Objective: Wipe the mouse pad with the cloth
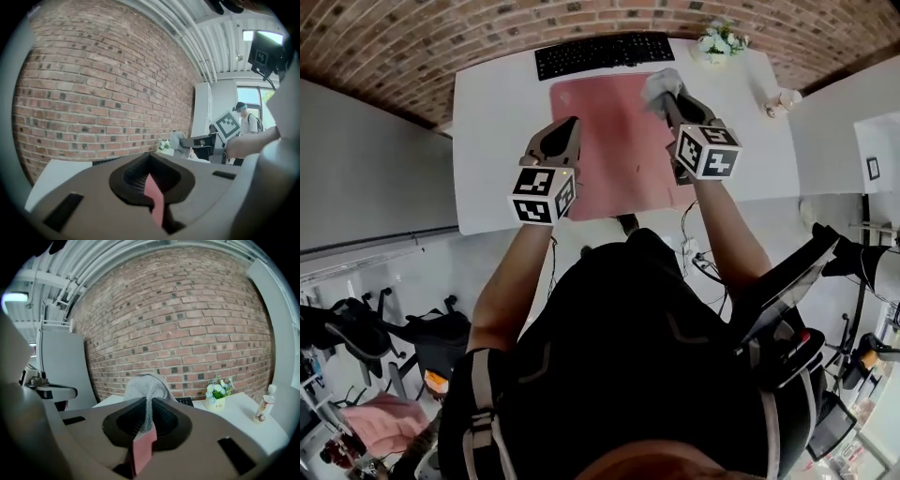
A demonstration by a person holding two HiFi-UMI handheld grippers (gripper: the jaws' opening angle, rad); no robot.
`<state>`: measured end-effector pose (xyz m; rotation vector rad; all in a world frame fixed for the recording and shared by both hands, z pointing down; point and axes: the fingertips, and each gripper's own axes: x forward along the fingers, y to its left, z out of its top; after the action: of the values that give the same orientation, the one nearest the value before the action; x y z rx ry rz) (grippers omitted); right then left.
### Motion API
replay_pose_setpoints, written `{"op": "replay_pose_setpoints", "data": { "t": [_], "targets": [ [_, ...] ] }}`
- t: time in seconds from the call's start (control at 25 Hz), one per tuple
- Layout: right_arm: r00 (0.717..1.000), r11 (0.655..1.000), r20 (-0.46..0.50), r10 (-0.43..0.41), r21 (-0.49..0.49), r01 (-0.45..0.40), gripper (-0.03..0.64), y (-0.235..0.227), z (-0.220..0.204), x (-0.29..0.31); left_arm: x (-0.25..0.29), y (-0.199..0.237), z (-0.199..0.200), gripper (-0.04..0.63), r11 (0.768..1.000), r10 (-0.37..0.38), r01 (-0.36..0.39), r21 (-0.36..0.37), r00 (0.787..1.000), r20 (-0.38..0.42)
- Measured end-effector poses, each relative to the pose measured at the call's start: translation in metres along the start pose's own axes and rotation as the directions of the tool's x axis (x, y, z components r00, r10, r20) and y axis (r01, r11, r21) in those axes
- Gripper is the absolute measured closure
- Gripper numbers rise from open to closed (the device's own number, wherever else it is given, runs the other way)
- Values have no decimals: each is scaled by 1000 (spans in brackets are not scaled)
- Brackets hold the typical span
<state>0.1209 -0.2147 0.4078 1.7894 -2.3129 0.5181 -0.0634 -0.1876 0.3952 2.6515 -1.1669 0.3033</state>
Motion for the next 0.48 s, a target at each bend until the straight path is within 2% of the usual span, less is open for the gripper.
{"op": "replay_pose_setpoints", "data": {
  "t": [0.28, 0.48],
  "targets": [
    [996, 998, 90, -3, -70, 9, 577, 62, 19, -65, -72, -4, 29, 595, 999, 3, -8, 49, 994, 108],
    [991, 995, 136, 11, -100, 2, 578, 79, 22, -103, -100, -23, 40, 595, 998, -3, -6, 58, 988, 157]
  ]
}}
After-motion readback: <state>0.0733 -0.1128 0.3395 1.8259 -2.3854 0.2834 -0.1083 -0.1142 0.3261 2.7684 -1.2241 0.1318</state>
